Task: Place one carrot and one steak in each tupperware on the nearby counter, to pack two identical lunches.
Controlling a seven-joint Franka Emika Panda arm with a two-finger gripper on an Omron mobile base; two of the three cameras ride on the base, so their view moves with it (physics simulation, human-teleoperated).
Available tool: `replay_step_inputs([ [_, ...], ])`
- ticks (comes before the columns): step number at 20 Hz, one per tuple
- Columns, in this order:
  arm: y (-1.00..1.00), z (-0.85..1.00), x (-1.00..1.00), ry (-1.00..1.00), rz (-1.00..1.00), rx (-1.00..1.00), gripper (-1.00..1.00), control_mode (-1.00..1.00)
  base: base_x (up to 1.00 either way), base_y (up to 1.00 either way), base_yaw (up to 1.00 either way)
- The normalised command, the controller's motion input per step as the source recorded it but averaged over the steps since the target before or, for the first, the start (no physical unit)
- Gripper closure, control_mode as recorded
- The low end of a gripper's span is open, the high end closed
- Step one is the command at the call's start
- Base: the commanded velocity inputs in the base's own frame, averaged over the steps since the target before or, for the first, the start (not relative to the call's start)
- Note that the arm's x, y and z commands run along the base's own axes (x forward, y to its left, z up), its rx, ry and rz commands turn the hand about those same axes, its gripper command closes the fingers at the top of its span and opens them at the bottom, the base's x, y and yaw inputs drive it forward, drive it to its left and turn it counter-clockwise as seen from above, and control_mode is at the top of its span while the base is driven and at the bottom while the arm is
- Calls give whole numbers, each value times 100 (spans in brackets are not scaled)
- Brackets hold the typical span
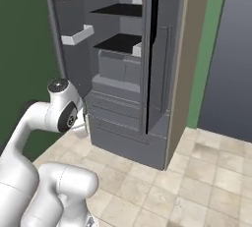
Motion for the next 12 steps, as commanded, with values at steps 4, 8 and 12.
replay_step_inputs([
  [4,0,0,0,0,0,0,-100,100,15,38,0],
  [8,0,0,0,0,0,0,-100,100,79,16,-31],
  [12,0,0,0,0,0,0,-100,100,93,18,-36],
])
